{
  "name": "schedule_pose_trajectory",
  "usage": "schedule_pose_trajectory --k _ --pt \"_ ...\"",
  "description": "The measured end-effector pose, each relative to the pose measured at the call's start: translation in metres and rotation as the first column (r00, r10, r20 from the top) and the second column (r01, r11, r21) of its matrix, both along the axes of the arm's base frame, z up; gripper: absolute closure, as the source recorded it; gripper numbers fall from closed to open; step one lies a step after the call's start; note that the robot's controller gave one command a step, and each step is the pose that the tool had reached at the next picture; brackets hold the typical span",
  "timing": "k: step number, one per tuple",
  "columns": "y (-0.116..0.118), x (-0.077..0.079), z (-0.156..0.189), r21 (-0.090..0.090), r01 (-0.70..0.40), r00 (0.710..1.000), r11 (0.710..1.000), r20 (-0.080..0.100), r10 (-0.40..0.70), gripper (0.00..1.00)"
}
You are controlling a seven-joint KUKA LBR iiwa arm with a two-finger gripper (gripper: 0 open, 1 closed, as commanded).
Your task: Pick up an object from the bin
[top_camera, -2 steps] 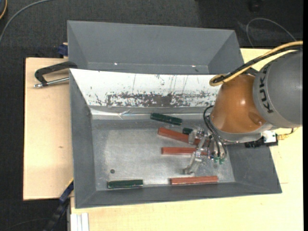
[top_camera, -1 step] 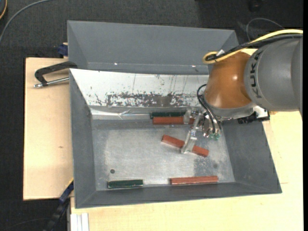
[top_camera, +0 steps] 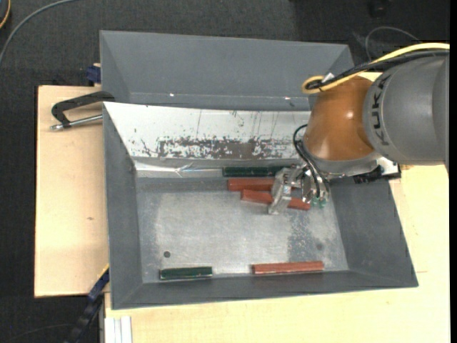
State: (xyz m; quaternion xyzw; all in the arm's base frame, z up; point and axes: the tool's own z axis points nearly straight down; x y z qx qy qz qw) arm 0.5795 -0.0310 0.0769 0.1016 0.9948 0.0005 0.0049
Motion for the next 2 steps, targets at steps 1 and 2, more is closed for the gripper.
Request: schedule_pose_trajectory --k 1,2 --pt "-0.014 -0.007 0.031 -0.002 -0.222 0.975 0.975 -0.002 0.222 1.00" --pt "-0.109 0.012 -0.006 0.000 -0.157 0.988 0.988 -0.001 0.157 1.00"
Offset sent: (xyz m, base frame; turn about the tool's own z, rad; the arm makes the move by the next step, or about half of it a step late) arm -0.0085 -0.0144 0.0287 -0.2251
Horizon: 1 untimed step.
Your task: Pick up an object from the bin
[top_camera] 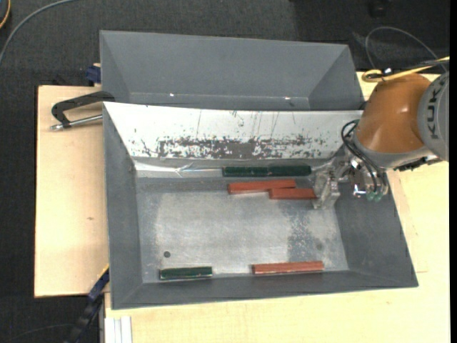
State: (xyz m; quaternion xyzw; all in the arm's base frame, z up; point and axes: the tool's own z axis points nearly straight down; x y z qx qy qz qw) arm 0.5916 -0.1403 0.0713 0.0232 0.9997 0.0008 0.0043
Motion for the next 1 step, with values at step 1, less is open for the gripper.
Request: schedule_pose_trajectory --k 1 --pt "0.0255 -0.0211 0.1581 -0.007 -0.305 0.952 0.952 0.005 0.305 1.00"
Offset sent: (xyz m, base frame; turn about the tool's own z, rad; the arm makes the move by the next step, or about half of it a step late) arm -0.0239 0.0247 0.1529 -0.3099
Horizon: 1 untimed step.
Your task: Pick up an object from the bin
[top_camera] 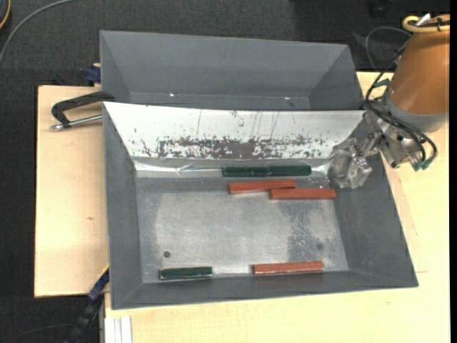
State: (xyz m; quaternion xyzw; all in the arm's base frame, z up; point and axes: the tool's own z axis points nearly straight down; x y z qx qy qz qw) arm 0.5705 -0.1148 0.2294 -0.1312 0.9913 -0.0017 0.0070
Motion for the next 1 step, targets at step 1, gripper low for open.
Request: schedule_pose_trajectory --k 1 --pt "-0.0002 -0.0012 -0.0037 0.002 0.002 1.000 1.000 -0.007 -0.002 0.00"
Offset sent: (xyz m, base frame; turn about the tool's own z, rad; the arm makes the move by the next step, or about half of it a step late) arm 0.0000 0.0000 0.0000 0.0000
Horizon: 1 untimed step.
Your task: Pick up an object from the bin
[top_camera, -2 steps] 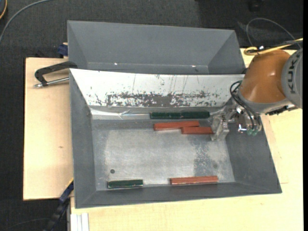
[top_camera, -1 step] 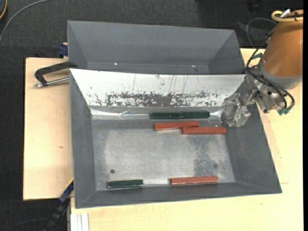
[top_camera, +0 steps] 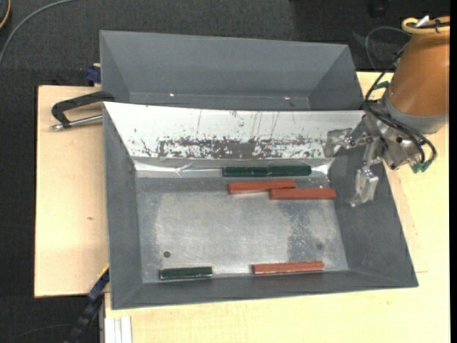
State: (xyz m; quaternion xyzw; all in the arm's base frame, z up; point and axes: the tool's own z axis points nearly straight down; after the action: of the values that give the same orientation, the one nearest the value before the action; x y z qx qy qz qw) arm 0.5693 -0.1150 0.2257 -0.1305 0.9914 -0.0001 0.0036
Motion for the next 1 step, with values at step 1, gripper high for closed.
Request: schedule_pose_trajectory --k 1 --pt "0.0405 0.0168 -0.1226 0.003 -0.155 0.988 0.988 -0.011 0.155 0.00"
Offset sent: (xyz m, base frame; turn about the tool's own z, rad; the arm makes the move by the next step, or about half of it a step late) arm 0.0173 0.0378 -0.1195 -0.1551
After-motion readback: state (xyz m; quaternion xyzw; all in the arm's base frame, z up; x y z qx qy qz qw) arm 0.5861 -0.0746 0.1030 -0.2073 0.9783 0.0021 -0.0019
